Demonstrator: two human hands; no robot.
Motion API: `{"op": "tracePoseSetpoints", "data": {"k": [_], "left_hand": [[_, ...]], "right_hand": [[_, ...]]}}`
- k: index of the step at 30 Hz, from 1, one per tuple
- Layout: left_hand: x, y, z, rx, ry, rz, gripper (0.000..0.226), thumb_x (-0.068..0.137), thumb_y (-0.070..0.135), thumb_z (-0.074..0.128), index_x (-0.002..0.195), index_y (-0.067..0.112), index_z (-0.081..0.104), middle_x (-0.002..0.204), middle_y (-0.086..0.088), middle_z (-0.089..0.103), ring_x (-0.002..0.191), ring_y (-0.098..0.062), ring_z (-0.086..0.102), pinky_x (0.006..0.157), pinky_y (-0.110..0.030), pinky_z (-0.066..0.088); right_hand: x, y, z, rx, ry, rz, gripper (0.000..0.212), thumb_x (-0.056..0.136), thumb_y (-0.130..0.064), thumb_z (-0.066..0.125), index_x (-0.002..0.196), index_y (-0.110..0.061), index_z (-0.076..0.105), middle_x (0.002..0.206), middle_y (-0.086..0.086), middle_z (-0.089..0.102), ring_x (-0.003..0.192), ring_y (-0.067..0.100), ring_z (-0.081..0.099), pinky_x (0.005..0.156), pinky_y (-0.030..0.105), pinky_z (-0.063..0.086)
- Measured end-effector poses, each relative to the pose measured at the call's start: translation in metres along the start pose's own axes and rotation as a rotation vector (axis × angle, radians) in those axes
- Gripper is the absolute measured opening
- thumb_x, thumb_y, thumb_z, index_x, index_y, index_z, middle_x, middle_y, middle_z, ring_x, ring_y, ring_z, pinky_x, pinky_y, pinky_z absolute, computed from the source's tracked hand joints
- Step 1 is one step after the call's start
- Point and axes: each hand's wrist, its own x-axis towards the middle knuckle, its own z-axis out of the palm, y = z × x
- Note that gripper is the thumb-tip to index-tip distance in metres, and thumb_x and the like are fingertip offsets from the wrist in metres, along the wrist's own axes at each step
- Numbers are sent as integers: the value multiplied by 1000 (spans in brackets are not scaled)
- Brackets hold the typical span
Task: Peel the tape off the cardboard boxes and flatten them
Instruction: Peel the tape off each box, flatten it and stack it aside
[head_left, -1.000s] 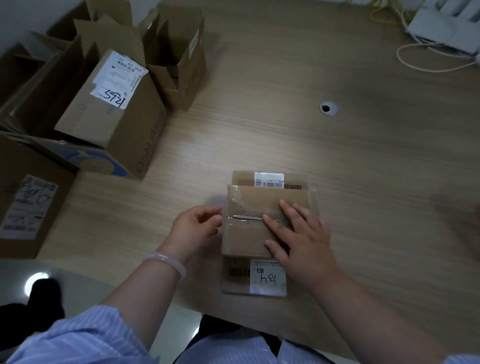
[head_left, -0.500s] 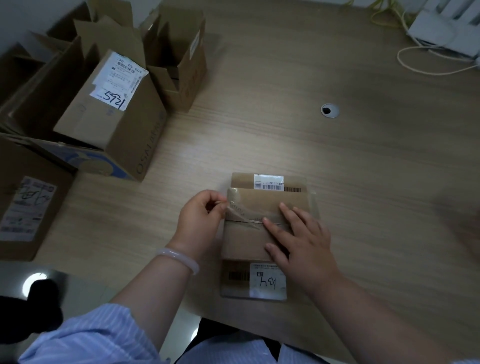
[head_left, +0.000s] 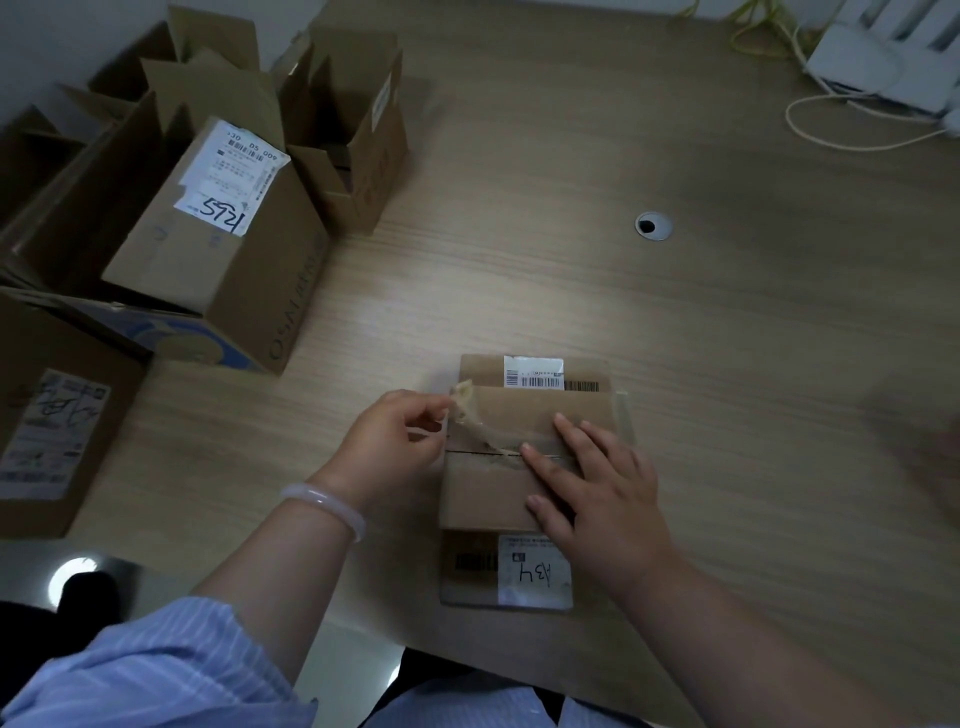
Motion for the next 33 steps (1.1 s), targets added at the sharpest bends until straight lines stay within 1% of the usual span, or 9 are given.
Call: {"op": "tracePoseSetpoints", "data": {"k": [4, 7, 11, 17, 20, 23, 26, 29, 33], "left_hand": [[5, 0, 6, 177, 125, 120, 14, 74, 5, 77, 85, 12, 72, 83, 7, 58, 72, -4, 56, 70, 1, 40], [13, -1, 6, 278, 148, 172, 16, 75, 9, 77, 72, 16, 63, 77, 9, 54, 68, -3, 50, 67, 2, 35], [21, 0, 3, 330, 104, 271, 12, 75, 3, 72, 81, 13, 69, 91, 0, 68, 85, -17, 61, 78, -25, 50], [37, 16, -4, 530, 23, 326, 5, 83, 13, 64, 87, 15, 67, 88, -6, 67, 81, -29, 61, 69, -33, 46], [40, 13, -9, 437, 20, 276, 8, 80, 13, 70, 85, 19, 71, 86, -1, 69, 80, -21, 63, 72, -28, 46], [38, 3, -20, 168, -130, 142, 23, 75, 6, 76, 85, 27, 75, 90, 10, 73, 86, -9, 67, 82, -22, 51], [39, -3, -26, -44, -256, 32, 42, 76, -6, 73, 101, 28, 71, 87, 28, 69, 91, 1, 67, 87, -17, 51], [45, -7, -25, 74, -201, 67, 34, 76, -2, 74, 102, 19, 72, 88, 19, 70, 88, -1, 67, 81, -11, 50], [46, -7, -18, 307, -44, 257, 14, 73, 12, 80, 86, 18, 76, 85, 6, 69, 76, -7, 65, 73, -17, 51]], "right_hand": [[0, 0, 0, 1, -7, 3, 47, 85, -59, 43, 128, -44, 54, 147, 0, 43, 131, 23, 38, 101, 41, 26], [0, 1, 1, 9, 2, -2, 46, 85, -58, 45, 128, -43, 55, 146, 1, 43, 131, 24, 39, 101, 42, 28], [0, 0, 1, 23, -2, 0, 46, 87, -59, 43, 129, -44, 54, 147, 0, 42, 132, 24, 39, 102, 44, 29], [-1, 0, -1, 27, 10, -12, 45, 87, -56, 45, 129, -43, 54, 147, 1, 43, 132, 24, 39, 102, 43, 28], [-1, 0, -2, 25, 4, -8, 45, 87, -57, 44, 130, -43, 53, 147, 1, 42, 132, 23, 38, 102, 42, 27], [-1, 0, -2, 30, -2, -3, 45, 87, -57, 45, 129, -44, 54, 147, 0, 42, 132, 23, 38, 103, 41, 27], [-1, 0, -1, 29, 0, 2, 45, 87, -57, 46, 128, -44, 54, 147, -1, 42, 132, 23, 39, 102, 41, 28], [-1, -1, -2, 29, 2, 3, 45, 86, -57, 46, 128, -43, 55, 147, -1, 43, 132, 23, 40, 102, 42, 28], [-1, -1, -2, 18, 0, 5, 45, 86, -57, 46, 128, -44, 55, 147, -1, 43, 132, 23, 40, 102, 40, 26]]}}
